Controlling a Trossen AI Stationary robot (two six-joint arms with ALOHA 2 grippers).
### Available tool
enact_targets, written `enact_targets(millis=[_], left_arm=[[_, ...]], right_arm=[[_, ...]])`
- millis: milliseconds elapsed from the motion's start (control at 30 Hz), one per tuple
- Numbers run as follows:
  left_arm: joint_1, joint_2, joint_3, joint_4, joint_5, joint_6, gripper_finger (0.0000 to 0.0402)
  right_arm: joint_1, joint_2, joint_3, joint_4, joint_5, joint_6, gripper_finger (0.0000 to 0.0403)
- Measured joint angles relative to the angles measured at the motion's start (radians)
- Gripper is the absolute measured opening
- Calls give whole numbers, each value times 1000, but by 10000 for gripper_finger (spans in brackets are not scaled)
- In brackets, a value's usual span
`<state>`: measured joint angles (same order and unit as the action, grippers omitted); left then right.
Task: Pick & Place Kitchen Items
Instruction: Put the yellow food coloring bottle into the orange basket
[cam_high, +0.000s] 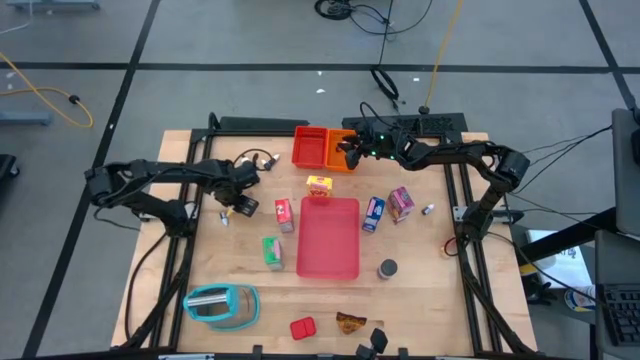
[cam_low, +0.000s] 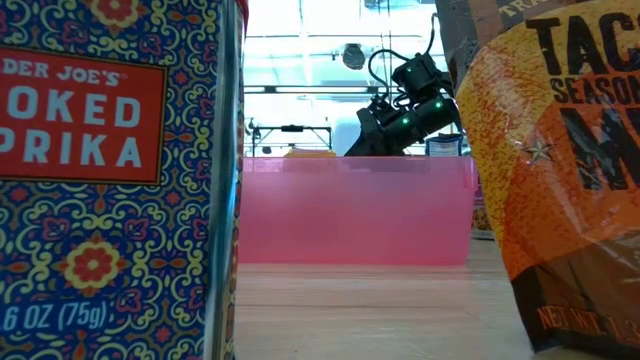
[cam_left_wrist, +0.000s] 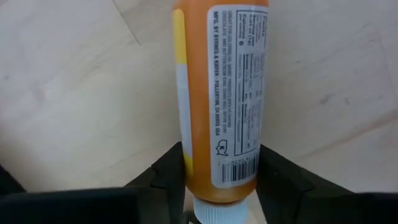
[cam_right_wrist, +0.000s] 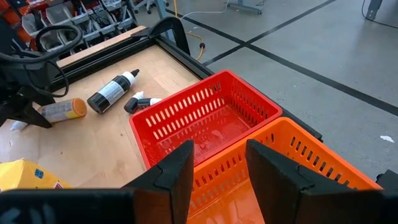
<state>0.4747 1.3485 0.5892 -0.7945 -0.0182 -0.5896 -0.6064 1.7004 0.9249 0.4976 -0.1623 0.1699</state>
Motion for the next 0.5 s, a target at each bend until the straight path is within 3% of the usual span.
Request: enact_targets(millis=[233,500], left_arm=[[-1,-14,10,-58,14,43,130],[-54,-15,185,-302,-53,49,130]], right_arm=[[0,0,0,0,0,0,139],[0,0,0,0,2,-1,139]])
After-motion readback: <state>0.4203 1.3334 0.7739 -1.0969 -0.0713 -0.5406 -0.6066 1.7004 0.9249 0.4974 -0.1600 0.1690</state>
